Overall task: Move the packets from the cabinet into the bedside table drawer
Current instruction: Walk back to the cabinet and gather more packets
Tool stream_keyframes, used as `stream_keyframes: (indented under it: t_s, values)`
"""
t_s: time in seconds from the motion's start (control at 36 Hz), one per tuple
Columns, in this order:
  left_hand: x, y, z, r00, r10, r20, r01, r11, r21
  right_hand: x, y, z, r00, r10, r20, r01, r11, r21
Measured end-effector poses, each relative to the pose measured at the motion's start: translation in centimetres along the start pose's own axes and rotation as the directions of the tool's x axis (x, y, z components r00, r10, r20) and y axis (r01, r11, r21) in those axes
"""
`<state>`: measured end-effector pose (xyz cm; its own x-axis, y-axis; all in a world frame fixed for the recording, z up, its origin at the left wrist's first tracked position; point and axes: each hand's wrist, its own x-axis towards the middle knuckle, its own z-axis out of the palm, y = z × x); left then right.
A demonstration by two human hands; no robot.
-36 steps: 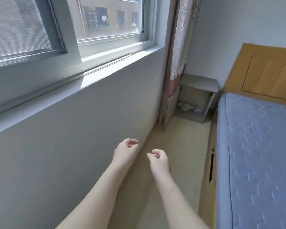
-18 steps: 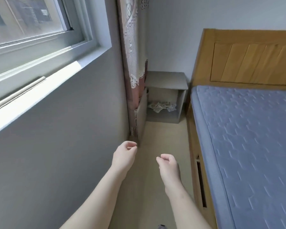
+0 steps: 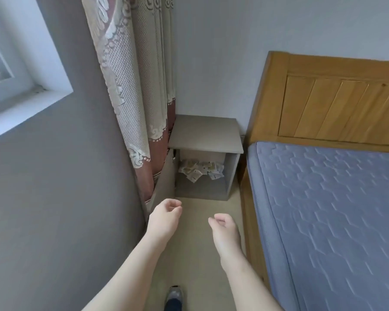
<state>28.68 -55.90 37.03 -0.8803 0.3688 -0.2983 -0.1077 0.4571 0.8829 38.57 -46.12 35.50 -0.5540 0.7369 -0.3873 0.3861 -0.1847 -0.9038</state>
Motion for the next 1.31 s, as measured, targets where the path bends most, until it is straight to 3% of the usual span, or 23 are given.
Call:
stream_keyframes:
  t_s: [0.17, 0.36, 0.67, 0.83, 1.0, 1.31]
  values:
    - [13.1, 4.4, 3.5, 0.996, 0.012, 0.093, -0.014, 1.0, 0.026, 11.8, -4.4, 1.8, 0.999, 0.022, -0.031, -0.022, 1.0, -0.007]
    - [24.6, 8.4, 5.8, 0.992, -0.025, 0.121, 0.004, 0.985, 0.171, 23.7, -8.3, 2.8, 0.997, 0.07, -0.027, -0.071, 0.997, -0.02]
    - [41.9, 8.5, 15.9, 0.991, -0.11, 0.072, 0.09, 0.967, 0.24, 45.3, -7.8, 3.6, 0.987, 0.09, 0.13, -0.061, 0.976, -0.211]
    - [51.4, 3.5, 22.0, 0.984, -0.15, 0.101, 0.107, 0.935, 0.339, 56.1, -2.7, 5.0, 0.979, 0.116, 0.166, -0.065, 0.956, -0.288]
    - [61.6, -6.3, 27.7, 0.973, -0.18, 0.146, 0.097, 0.889, 0.448, 67.4, 6.6, 8.4, 0.982, 0.175, 0.071, -0.159, 0.97, -0.184]
    - [78.0, -23.7, 34.3, 0.982, -0.046, 0.184, -0.076, 0.792, 0.605, 87.0, 22.5, 13.8, 0.997, 0.047, 0.065, -0.019, 0.922, -0.387]
